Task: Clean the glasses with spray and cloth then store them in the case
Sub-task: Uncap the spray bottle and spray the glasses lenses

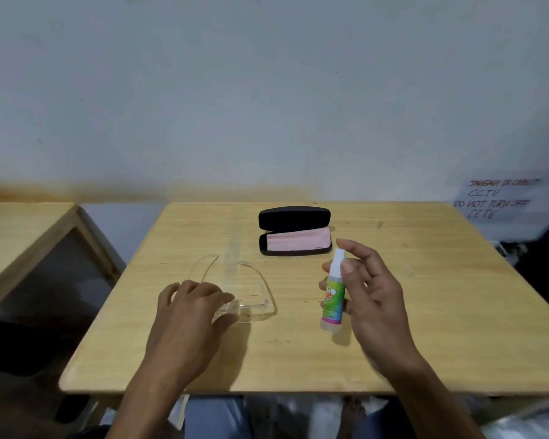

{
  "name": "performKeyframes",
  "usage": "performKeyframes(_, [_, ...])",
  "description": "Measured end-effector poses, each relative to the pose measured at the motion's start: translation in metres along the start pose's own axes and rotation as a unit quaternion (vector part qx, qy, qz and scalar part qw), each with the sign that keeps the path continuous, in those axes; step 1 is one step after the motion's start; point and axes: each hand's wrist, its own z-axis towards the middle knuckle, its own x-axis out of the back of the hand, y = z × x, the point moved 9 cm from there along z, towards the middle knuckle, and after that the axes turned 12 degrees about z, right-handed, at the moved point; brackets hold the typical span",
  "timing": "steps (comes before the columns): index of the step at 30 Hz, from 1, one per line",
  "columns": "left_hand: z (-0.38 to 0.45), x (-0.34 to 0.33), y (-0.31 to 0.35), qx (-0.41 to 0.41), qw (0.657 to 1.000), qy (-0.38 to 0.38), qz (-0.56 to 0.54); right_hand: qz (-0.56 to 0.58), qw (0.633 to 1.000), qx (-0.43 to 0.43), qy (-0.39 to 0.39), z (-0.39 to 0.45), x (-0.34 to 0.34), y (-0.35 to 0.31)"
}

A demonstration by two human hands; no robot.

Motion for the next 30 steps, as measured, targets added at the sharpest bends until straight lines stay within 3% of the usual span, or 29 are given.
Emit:
performKeyframes(8, [0.008,-0.012,-0.006,-0.031,0.999,0.004,0.008,0.096,0.994,-0.055,0.022,0.005,-0.017,0.011])
performKeyframes(20, [0.014,-0.007,0.003,-0.023,1.0,-0.017,0.001,0.076,0.996,-0.04,0.016,0.001,-0.004,0.001])
performKeyframes(25, [0.019,0.019,0.013,0.056,0.993,0.01,-0.103,0.106,0.993,-0.043,0.013,0.0,0.014,-0.011])
performKeyframes(30, [0.024,0.047,0.031,0.13,0.961,0.026,-0.244,0.125,0.991,-0.037,-0.003,0.0,0.033,-0.03])
